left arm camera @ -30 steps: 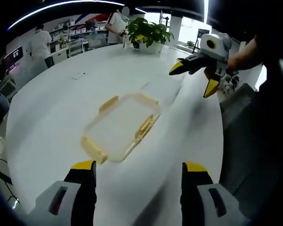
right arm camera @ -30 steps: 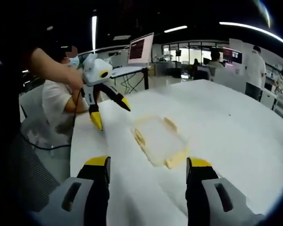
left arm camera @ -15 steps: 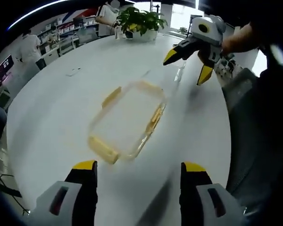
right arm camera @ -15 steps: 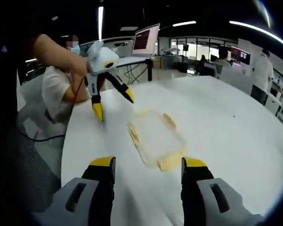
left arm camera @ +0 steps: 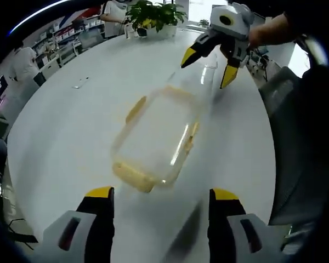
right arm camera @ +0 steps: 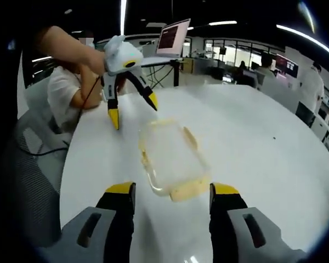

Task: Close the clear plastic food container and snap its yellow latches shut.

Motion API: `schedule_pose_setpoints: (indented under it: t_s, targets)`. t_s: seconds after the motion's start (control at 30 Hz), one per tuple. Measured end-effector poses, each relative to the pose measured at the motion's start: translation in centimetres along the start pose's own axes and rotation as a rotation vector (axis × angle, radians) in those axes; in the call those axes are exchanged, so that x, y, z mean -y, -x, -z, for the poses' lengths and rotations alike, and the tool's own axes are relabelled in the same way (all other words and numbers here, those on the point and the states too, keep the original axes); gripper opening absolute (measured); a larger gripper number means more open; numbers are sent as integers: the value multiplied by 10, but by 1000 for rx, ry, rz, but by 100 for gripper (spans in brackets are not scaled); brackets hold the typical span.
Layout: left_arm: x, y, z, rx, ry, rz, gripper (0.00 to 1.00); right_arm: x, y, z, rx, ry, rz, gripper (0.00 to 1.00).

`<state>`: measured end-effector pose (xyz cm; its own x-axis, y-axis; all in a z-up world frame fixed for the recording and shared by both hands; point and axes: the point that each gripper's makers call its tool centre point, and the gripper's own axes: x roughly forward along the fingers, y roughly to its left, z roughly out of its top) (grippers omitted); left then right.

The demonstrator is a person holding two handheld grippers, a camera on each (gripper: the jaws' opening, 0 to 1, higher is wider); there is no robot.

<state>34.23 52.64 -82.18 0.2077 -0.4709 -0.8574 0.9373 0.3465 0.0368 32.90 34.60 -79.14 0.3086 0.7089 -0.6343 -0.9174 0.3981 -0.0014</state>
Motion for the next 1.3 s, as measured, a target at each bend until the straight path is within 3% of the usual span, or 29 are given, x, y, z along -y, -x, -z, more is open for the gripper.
schedule_pose_setpoints:
  t_s: [0.33, 0.63, 0.83, 1.03, 1.3]
  targets:
    - [-9, -10, 1, -44, -65, 20, 61, 6, -10, -1, -64, 67, -37, 52]
    - [-22, -10, 0, -63, -111, 28, 60, 5, -18, 0, -135, 191, -90, 48]
    - [-30, -11, -4, -64, -130, 31, 58, 12, -24, 3, -192, 215, -110, 44]
    - [-26, -13, -4, -88, -117, 59, 49, 17, -28, 8, -213, 212, -116, 46]
    - [-35, -18, -9, -82, -153, 45, 51, 23, -30, 17, -285, 233, -145, 45]
